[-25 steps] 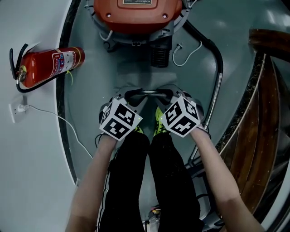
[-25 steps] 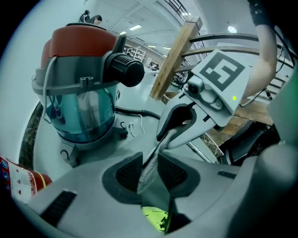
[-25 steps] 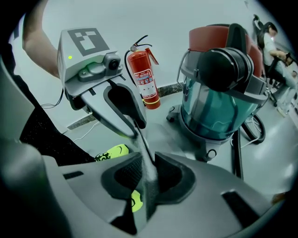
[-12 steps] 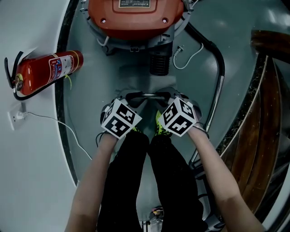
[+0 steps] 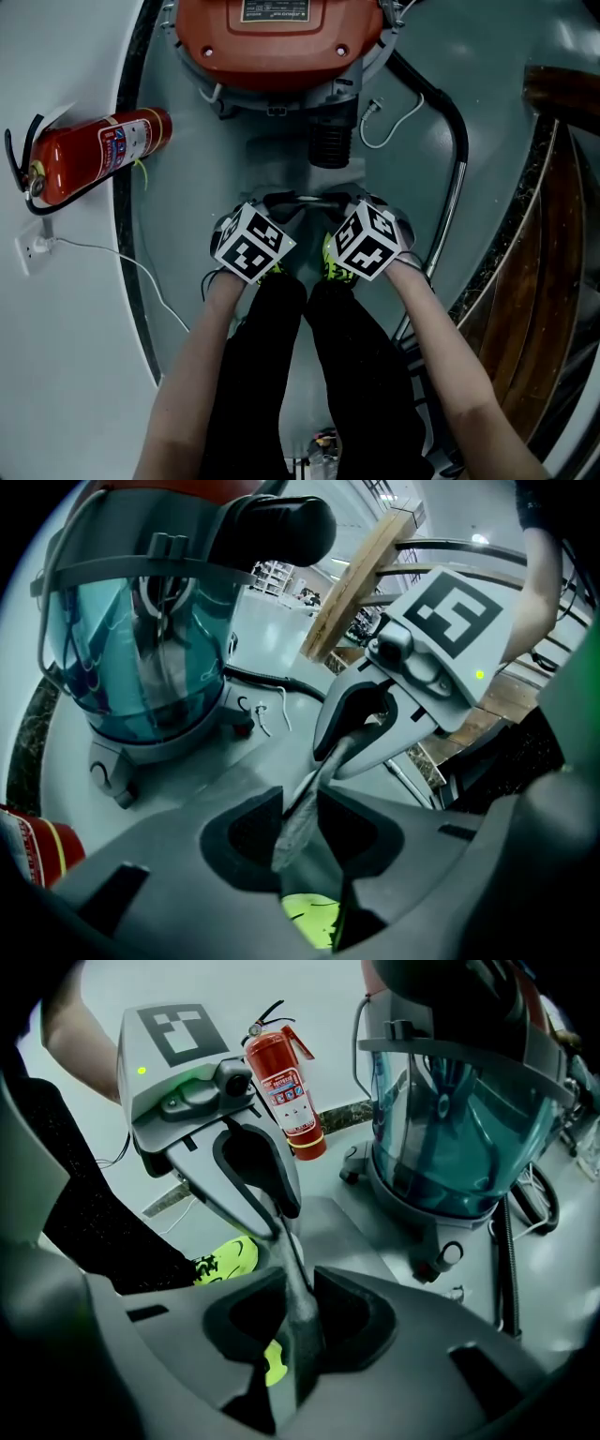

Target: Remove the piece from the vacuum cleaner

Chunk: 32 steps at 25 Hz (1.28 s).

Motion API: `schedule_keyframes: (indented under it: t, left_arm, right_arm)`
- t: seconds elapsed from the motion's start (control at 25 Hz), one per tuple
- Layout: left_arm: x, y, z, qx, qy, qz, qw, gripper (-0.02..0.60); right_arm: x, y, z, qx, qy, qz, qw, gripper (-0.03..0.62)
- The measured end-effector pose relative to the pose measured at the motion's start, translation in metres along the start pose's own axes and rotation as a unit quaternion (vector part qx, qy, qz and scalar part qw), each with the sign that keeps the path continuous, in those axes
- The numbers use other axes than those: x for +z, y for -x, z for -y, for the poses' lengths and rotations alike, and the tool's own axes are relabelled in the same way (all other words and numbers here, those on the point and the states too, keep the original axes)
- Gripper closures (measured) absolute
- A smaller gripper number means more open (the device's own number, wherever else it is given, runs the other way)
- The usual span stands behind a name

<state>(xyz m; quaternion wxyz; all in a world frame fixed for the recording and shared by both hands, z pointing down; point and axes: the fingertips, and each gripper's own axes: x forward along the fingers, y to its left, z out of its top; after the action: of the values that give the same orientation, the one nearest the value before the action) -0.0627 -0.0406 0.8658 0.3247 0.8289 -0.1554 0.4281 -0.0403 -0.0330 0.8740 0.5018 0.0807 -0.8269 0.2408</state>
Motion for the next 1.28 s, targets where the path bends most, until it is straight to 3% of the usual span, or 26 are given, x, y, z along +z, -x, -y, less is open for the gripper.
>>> schedule_keyframes:
  t: [0.16, 0.32, 0.56, 0.92, 1.0, 1.2, 1.28]
  left_arm:
    - [-0.003, -0.001, 0.008, -0.016, 0.008, -0.005, 0.9998, 0.445]
    - [-0.002, -0.003, 0.022, -0.037, 0.017, 0.0, 0.9992, 0.333]
    - [-0.012, 0.004, 0.033, -0.033, 0.037, -0.01, 0.9987, 0.31]
    - [0.011, 0.045, 0.038, -0.032, 0.123, 0.056, 0.9904, 0.311]
    - [0.017, 0.056, 0.041, -0.027, 0.137, 0.066, 0.9879, 0.342]
    - [0.035, 0.084, 0.057, -0.023, 0.161, 0.102, 0.9814, 0.538]
    - [0.04, 0.094, 0.067, -0.03, 0.176, 0.11, 0.9779, 0.556]
  right_arm:
    - [-0.003, 0.003, -0.006, 0.017, -0.004, 0.0, 1.0, 0.498]
    - [-0.007, 0.005, -0.017, 0.041, 0.002, -0.015, 0.999, 0.411]
    - [-0.013, 0.012, -0.032, 0.055, -0.008, -0.026, 0.998, 0.399]
    - [0.005, 0.053, -0.038, 0.049, -0.069, 0.009, 0.996, 0.401]
    - [0.014, 0.065, -0.036, 0.047, -0.09, 0.024, 0.995, 0.401]
    - [0.026, 0.094, -0.04, 0.047, -0.13, 0.041, 0.99, 0.405]
    - [0.03, 0.107, -0.044, 0.047, -0.133, 0.044, 0.989, 0.419]
